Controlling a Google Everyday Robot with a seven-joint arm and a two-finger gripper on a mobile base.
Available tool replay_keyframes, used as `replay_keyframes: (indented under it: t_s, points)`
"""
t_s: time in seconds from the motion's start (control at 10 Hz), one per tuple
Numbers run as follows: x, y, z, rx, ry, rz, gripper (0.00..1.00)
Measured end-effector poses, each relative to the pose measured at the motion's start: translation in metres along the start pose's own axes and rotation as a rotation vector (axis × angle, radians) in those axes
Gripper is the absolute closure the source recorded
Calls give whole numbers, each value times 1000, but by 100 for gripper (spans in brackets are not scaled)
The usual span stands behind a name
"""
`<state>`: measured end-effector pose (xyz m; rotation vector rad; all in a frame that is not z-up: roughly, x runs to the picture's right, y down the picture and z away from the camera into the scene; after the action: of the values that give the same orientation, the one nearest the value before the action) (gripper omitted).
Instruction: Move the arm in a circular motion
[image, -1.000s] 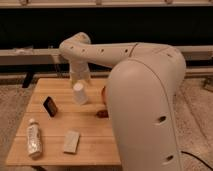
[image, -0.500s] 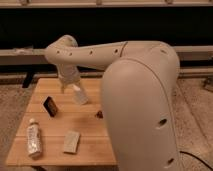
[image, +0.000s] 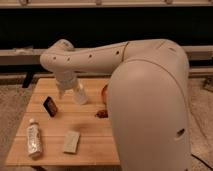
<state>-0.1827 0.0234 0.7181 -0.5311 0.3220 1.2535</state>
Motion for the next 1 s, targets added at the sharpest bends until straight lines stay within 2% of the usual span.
replay_keyframes:
  t_s: [0.2, 0.4, 0.6, 0.9, 1.0]
  points:
    - [15, -8, -4, 3, -4, 0, 35]
    - [41, -19, -8, 3, -7, 3, 35]
    - [53, -14, -12, -7, -9, 11, 35]
    - [59, -12, -13, -10, -14, 19, 35]
    - [70, -8, -15, -13, -16, 13, 35]
